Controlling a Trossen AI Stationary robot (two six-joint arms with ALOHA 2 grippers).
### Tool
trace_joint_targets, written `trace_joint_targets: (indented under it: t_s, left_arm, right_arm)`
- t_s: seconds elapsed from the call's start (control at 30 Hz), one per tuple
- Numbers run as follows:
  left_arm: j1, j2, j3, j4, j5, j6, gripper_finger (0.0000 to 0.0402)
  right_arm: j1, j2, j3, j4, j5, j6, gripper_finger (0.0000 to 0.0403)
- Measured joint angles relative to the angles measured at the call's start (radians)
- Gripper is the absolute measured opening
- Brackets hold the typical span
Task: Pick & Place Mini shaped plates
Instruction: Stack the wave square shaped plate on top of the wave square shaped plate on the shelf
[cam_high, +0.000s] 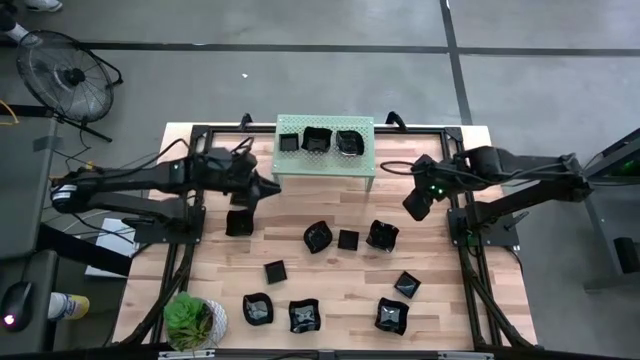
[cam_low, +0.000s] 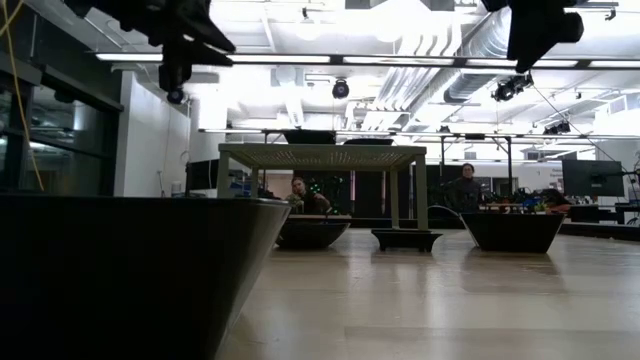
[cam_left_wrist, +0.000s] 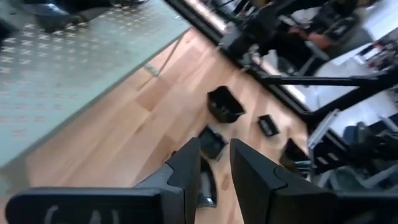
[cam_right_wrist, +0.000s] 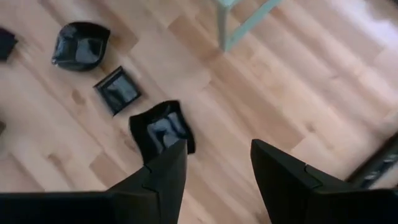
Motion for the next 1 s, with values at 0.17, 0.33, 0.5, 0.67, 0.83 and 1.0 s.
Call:
trace_joint_targets:
  t_s: [0.17, 0.33, 0.5, 0.67, 0.83, 1.0]
  left_arm:
    - [-0.073, -0.041, -0.046, 0.066, -0.051, -0.002, 0.0085]
    - [-0.129, -0.049, -0.049, 0.061, -0.090, 0.002, 0.0085]
    - [-0.146, -0.048, -0.049, 0.059, -0.110, 0.008, 0.0085]
    - [-0.143, -0.048, -0.049, 0.059, -0.112, 0.009, 0.0085]
    - [-0.143, -0.048, -0.049, 0.059, -0.111, 0.016, 0.0085]
    - [-0.143, -0.048, -0.049, 0.058, -0.110, 0.029, 0.0085]
  right_arm:
    - [0.033, -0.006, -0.159, 0.107, -0.101, 0.052, 0.0168]
    - [0.040, -0.006, -0.330, 0.199, -0.123, 0.356, 0.0167]
    - [0.052, -0.006, -0.473, 0.351, -0.186, 0.589, 0.0163]
    - [0.098, -0.006, -0.586, 0.598, -0.225, 0.760, 0.0156]
    - [0.178, -0.006, -0.642, 0.698, -0.143, 0.947, 0.0150]
    - [0.244, 0.003, -0.649, 0.698, -0.100, 1.037, 0.0149]
